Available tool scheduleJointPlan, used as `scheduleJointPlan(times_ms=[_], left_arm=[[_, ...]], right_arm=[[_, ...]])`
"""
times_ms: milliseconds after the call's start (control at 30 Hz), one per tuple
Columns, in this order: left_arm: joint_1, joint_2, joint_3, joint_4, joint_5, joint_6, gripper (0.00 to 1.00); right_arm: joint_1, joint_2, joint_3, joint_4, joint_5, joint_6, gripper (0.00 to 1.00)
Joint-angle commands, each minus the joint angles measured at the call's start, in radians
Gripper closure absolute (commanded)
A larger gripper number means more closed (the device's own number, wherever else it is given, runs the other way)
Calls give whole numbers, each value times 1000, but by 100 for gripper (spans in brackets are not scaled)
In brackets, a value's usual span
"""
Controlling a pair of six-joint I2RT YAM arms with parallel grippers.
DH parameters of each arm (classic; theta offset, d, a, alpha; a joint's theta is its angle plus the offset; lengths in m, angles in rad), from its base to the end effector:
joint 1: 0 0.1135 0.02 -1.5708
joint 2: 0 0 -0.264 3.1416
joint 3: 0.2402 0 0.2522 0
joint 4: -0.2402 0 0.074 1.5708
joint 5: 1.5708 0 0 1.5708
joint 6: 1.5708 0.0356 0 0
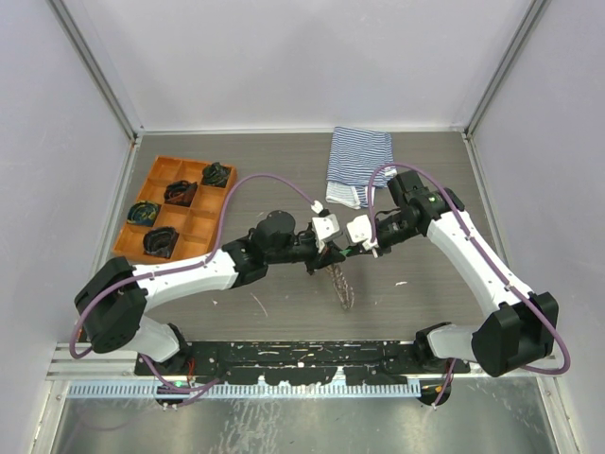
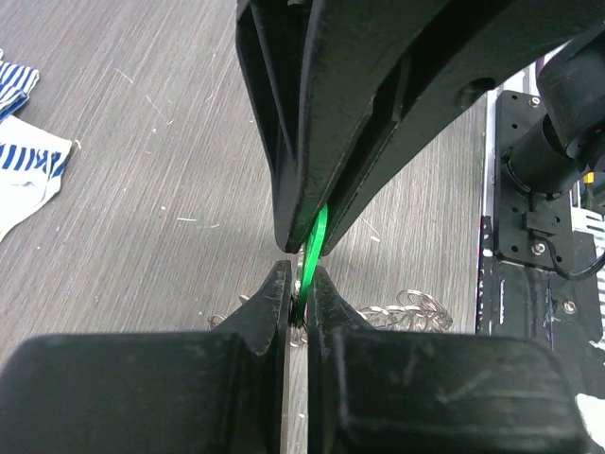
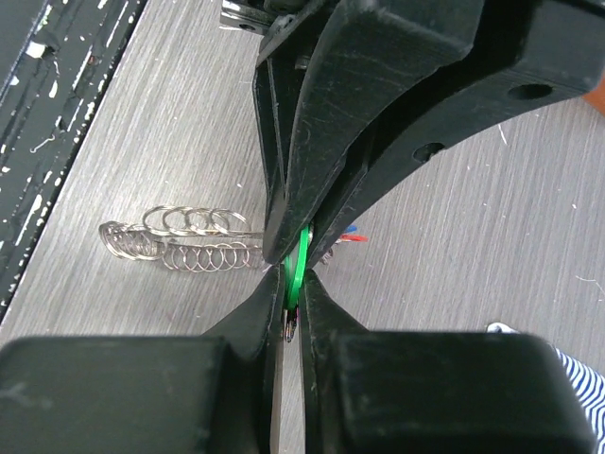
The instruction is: Remove the keys from the keyring
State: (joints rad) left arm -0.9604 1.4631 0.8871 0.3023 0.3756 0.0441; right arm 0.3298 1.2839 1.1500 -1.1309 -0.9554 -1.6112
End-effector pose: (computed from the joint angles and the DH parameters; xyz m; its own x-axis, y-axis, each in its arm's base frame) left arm 0.1801 -0.2802 0.2639 -0.1122 0.2320 -0.9662 0.9706 0.2338 -0.0566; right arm 0.2030 0.1002 0.3033 0.4558 -0.4537 -0.7658 -0.8845 -0.3274 -0.3324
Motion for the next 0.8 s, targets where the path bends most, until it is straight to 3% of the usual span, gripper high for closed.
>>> scheduleJointPlan(times_ms=[0, 167, 267, 333, 767], left_arm=[[3, -12, 47, 42, 5, 29, 100], [6, -40, 18, 64, -2, 32, 100], [5, -58, 0, 91, -7, 25, 100], [8, -67, -13, 105, -11, 20, 100], [15, -96, -44, 132, -1, 9, 100]], right_arm=[[6, -8, 33, 0, -72, 8, 98], [6, -3, 34, 1, -78, 18, 95], [5, -3, 31, 25, -84, 63, 76], [3, -1, 35, 40, -88, 97, 68], [-17, 9, 22, 69, -122, 145, 72]])
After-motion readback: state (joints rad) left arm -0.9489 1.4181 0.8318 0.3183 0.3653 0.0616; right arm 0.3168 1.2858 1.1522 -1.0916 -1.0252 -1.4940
